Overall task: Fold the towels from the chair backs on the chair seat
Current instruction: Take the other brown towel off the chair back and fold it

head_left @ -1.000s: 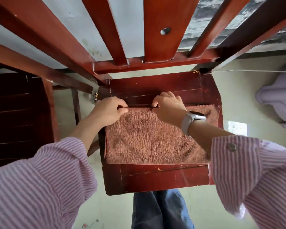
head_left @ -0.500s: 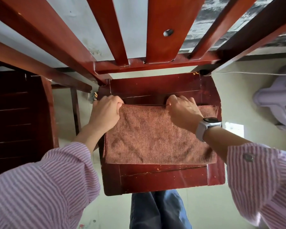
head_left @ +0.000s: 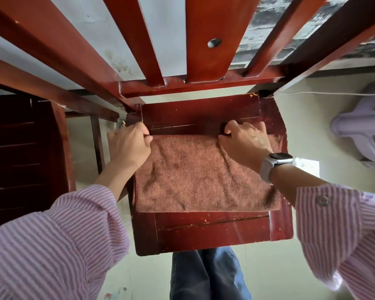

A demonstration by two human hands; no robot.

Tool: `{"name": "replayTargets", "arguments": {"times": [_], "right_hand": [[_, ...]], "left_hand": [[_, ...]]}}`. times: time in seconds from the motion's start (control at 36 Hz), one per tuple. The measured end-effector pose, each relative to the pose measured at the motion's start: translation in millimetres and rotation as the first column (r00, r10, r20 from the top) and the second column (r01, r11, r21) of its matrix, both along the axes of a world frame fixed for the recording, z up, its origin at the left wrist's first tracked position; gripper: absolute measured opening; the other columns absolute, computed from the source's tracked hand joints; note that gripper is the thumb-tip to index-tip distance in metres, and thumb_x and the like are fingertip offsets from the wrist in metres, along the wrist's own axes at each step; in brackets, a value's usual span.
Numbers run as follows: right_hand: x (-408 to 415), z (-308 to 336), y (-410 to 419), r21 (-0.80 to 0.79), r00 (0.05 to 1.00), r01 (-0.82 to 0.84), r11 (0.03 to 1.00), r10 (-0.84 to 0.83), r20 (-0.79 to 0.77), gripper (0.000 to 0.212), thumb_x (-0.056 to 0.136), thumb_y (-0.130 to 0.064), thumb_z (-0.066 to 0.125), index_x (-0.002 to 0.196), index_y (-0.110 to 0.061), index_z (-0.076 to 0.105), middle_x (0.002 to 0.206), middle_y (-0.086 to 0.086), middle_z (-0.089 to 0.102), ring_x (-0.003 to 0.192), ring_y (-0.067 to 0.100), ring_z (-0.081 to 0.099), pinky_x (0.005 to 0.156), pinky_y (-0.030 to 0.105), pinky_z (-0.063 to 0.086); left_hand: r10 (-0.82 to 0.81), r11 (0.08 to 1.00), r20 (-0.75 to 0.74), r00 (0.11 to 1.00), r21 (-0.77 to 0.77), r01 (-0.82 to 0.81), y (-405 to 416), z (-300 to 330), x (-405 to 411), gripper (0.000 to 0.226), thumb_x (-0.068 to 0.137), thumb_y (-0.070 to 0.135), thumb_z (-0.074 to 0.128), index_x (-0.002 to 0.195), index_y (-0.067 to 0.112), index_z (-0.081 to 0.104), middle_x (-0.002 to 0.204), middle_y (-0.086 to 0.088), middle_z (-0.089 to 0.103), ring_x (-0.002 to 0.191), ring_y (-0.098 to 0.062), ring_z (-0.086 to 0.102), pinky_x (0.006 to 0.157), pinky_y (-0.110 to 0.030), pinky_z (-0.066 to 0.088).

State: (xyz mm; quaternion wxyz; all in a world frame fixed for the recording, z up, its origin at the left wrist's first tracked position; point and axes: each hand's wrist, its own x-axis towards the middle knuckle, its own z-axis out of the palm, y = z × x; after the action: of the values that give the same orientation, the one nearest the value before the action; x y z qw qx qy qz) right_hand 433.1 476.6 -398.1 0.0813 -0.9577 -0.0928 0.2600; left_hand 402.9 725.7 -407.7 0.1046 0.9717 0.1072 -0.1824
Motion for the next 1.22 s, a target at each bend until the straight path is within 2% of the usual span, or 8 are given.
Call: {"name": "replayTargets", "arguments": {"times": [0.31, 0.44, 0.56, 0.61, 0.72, 0.86, 0.97, 1.22], "right_hand": [[2, 1, -78, -0.141, 0.996, 0.079, 0.987, -0.072, 0.052, 0.023, 0.092, -0.027, 0.045, 0.11, -0.016, 0.055, 0.116, 0.007, 0.06, 0.112, 0.027, 0.046, 0.096, 0.041, 0.025], [-10, 4, -72, -0.078, 0.939, 0.262, 0.962, -0.236, 0.249, 0.029, 0.085, -0.01, 0.046, 0.112, -0.011, 0.055, 0.113, 0.016, 0.053, 0.105, 0.032, 0.046, 0.092, 0.045, 0.03], [-38, 10, -46, 0.125, 0.915, 0.134, 0.983, -0.171, 0.364, 0.037, 0.079, -0.008, 0.042, 0.114, -0.009, 0.054, 0.114, 0.016, 0.057, 0.108, 0.029, 0.05, 0.097, 0.048, 0.032], [-55, 4, -30, 0.09, 0.959, -0.014, 0.996, -0.012, 0.284, 0.044, 0.083, -0.017, 0.036, 0.125, -0.012, 0.05, 0.128, 0.014, 0.054, 0.122, 0.031, 0.048, 0.108, 0.058, 0.025], [-78, -19, -8, -0.019, 0.973, -0.173, 0.985, 0.174, 0.15, 0.052, 0.089, -0.032, 0.034, 0.14, -0.025, 0.032, 0.148, 0.01, 0.032, 0.138, 0.032, 0.028, 0.107, 0.061, 0.01], [-78, -43, -20, -0.084, 0.969, -0.196, 0.977, 0.206, 0.137, 0.055, 0.092, -0.042, 0.027, 0.144, -0.037, 0.013, 0.154, 0.005, 0.02, 0.142, 0.03, 0.016, 0.109, 0.062, 0.006], [-77, -49, -33, -0.1, 0.947, -0.229, 0.968, 0.246, 0.207, 0.053, 0.092, -0.044, 0.029, 0.143, -0.037, 0.017, 0.154, 0.003, 0.021, 0.142, 0.029, 0.015, 0.111, 0.059, 0.005], [-72, -42, -84, -0.084, 0.982, -0.036, 0.996, 0.05, 0.18, 0.054, 0.092, -0.04, 0.022, 0.145, -0.032, 0.012, 0.155, 0.006, 0.011, 0.143, 0.027, 0.006, 0.113, 0.059, 0.005]], "left_hand": [[0.156, 0.987, 0.01, 0.988, 0.037, -0.157, -10, -6, -5, 0.013, 0.088, 0.017, 0.053, 0.097, 0.015, 0.062, 0.105, -0.009, 0.057, 0.109, -0.03, 0.047, 0.092, -0.046, 0.032], [0.222, 0.974, 0.126, 0.967, 0.028, -0.227, -15, 4, -10, 0.03, 0.086, 0.009, 0.048, 0.116, 0.011, 0.052, 0.121, -0.015, 0.05, 0.118, -0.035, 0.041, 0.096, -0.048, 0.03], [0.03, 0.999, 0.276, 0.961, 0.034, -0.041, -29, 7, -29, 0.037, 0.088, 0.016, 0.045, 0.124, 0.013, 0.049, 0.132, -0.01, 0.049, 0.124, -0.03, 0.04, 0.099, -0.048, 0.029], [-0.096, 0.995, 0.224, 0.97, 0.016, 0.095, -43, 4, -45, 0.041, 0.091, 0.021, 0.042, 0.131, 0.016, 0.044, 0.141, -0.007, 0.043, 0.132, -0.028, 0.033, 0.106, -0.048, 0.022], [-0.291, 0.957, 0.04, 0.956, 0.024, 0.29, -67, -10, -70, 0.052, 0.092, 0.037, 0.031, 0.142, 0.024, 0.029, 0.152, -0.004, 0.025, 0.141, -0.028, 0.017, 0.111, -0.056, 0.01], [-0.262, 0.963, 0.01, 0.965, 0.069, 0.261, -61, -35, -73, 0.058, 0.09, 0.049, 0.027, 0.144, 0.032, 0.014, 0.155, -0.004, 0.012, 0.142, -0.031, 0.007, 0.108, -0.064, 0.004], [-0.293, 0.954, 0.047, 0.955, 0.083, 0.289, -51, -42, -75, 0.061, 0.09, 0.053, 0.026, 0.144, 0.032, 0.01, 0.155, -0.005, 0.011, 0.143, -0.03, 0.005, 0.109, -0.063, -0.001], [-0.228, 0.971, 0.025, 0.973, 0.079, 0.226, -27, -35, -79, 0.062, 0.089, 0.054, 0.019, 0.146, 0.029, 0.012, 0.156, -0.007, 0.006, 0.143, -0.029, -0.001, 0.108, -0.06, -0.004]]}}
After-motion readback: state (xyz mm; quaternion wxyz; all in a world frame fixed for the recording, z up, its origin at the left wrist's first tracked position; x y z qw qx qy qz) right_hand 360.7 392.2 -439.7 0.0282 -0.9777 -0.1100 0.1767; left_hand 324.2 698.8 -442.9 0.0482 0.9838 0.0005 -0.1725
